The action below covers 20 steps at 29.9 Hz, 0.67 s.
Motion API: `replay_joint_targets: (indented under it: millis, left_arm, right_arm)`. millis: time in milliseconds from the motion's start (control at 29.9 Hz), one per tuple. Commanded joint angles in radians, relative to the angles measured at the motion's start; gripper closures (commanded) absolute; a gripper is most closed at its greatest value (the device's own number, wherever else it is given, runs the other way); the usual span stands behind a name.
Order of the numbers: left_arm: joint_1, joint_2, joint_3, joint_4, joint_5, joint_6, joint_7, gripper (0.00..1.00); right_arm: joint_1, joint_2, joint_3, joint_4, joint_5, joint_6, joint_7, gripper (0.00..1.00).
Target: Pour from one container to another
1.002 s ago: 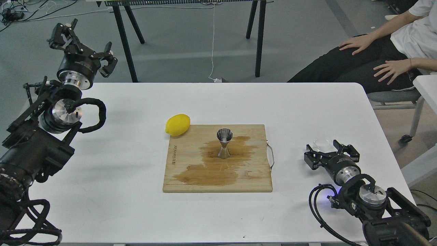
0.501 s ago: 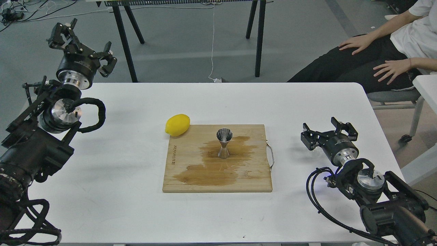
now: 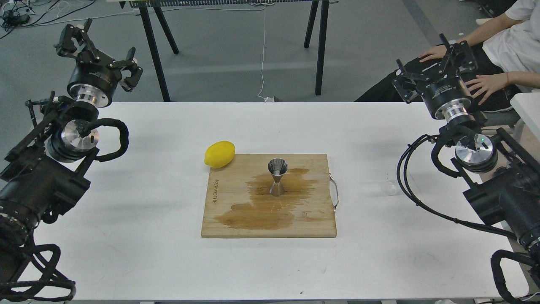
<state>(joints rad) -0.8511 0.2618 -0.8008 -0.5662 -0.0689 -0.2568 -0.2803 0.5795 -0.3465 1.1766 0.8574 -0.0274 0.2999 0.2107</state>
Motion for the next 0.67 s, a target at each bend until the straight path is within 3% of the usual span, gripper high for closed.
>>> replay_joint_targets:
  millis: [0,467,634]
  left_arm:
    - [0.001,-0.021,-0.001,-0.001,0.0,-0.009,0.0,0.0]
    - [-0.003,-0.036,-0.003,0.0,-0.005,-0.018,-0.002,0.0]
    - [-0.008,-0.036,-0.003,0.0,-0.005,-0.018,0.0,0.0]
  right_arm:
    - [0.058,-0.006,0.0,-0.047,-0.022,0.001,0.013,0.0]
    - [0.134,-0.049,0.006,-0.202,-0.02,0.005,0.013,0.0]
    - [0.137,-0.051,0.005,-0.297,-0.02,0.114,0.013,0.0]
